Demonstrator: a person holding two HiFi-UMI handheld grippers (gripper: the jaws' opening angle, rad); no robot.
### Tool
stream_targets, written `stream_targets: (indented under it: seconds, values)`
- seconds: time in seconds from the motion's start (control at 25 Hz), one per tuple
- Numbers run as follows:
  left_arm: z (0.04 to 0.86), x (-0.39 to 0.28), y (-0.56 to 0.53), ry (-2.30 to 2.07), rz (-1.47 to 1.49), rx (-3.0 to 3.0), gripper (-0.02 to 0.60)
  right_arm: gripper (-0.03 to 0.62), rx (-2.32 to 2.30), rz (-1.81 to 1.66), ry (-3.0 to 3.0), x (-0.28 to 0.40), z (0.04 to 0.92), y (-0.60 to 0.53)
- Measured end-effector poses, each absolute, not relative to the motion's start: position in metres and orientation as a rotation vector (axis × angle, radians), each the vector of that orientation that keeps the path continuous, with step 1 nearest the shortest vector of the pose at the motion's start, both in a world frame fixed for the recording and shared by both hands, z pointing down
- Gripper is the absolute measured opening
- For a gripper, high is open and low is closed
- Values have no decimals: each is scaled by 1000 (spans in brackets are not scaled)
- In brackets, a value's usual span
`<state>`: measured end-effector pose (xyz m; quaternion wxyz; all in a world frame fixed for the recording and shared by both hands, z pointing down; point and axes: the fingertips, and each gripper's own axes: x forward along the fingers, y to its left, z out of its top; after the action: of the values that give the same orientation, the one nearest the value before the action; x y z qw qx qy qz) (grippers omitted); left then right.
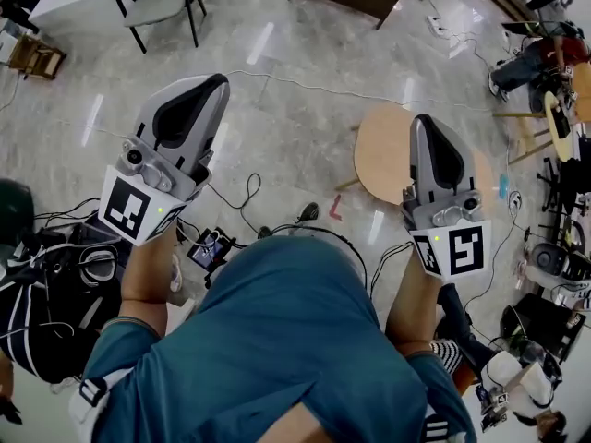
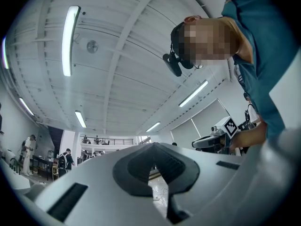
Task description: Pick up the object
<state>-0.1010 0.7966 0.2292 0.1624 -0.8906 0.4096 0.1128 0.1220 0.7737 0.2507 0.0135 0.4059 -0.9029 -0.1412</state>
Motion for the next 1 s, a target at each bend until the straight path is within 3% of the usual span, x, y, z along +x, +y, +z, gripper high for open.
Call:
stream_targets:
  seconds: [1.0]
  values:
    - [241,-12,616,1234,196,-2533,5,14,1204,-381,-2923,204,267,581]
